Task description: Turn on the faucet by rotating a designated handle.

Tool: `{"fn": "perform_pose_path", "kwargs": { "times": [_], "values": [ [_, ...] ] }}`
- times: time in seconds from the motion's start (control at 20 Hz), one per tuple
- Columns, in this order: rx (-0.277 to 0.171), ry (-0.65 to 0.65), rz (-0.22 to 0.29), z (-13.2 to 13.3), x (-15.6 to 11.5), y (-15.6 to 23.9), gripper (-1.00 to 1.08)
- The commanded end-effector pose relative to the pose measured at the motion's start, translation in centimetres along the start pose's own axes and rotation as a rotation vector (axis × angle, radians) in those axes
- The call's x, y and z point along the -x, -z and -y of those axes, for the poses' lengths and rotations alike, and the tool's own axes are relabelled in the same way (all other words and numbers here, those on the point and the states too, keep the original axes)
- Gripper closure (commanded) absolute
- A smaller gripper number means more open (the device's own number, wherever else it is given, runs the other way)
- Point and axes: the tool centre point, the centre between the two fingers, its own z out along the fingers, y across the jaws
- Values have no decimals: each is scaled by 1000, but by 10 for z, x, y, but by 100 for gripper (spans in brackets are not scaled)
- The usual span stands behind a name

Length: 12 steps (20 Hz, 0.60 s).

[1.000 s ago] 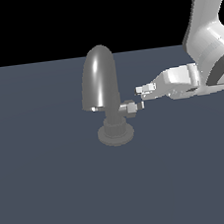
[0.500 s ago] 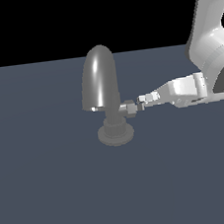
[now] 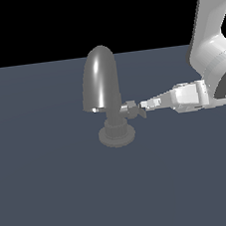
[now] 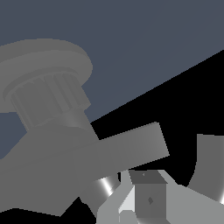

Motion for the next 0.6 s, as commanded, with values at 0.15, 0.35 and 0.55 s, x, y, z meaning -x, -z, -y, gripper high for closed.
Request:
{"fn": "perform_pose_path", "kwargs": {
  "times": [0.15,0.35,0.55],
  "values": [
    [-9,-56,8,14,-57,-1,108],
    [0,9,-1,16,-22,0,108],
    [-2,-5,1,28,-34,0,108]
  ]
}}
